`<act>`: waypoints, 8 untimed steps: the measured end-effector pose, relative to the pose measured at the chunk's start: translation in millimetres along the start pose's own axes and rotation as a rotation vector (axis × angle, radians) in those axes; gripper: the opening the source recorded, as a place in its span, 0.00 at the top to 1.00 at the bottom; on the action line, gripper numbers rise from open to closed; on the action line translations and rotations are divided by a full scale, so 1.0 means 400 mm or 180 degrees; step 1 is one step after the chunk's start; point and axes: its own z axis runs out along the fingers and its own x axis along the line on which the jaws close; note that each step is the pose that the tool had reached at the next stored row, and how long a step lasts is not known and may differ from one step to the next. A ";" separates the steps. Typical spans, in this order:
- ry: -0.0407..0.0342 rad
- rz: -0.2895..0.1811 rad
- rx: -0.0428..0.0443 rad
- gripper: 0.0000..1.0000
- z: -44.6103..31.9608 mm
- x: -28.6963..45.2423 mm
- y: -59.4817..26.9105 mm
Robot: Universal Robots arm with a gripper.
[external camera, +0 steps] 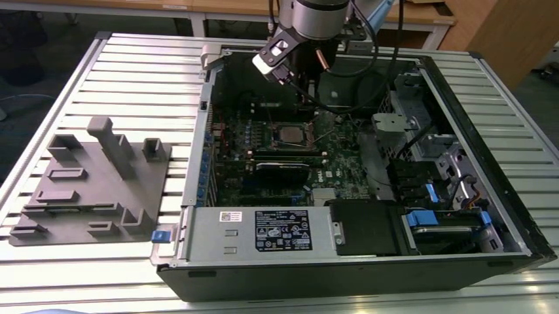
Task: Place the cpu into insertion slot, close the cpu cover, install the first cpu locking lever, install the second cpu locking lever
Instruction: 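Close the cpu cover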
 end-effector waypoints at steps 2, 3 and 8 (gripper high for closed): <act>0.0000 0.0000 0.0000 0.89 0.000 0.000 0.000; 0.0000 0.0000 0.0000 0.89 0.000 0.000 0.000; 0.0001 0.0000 0.0000 0.89 -0.004 0.000 0.000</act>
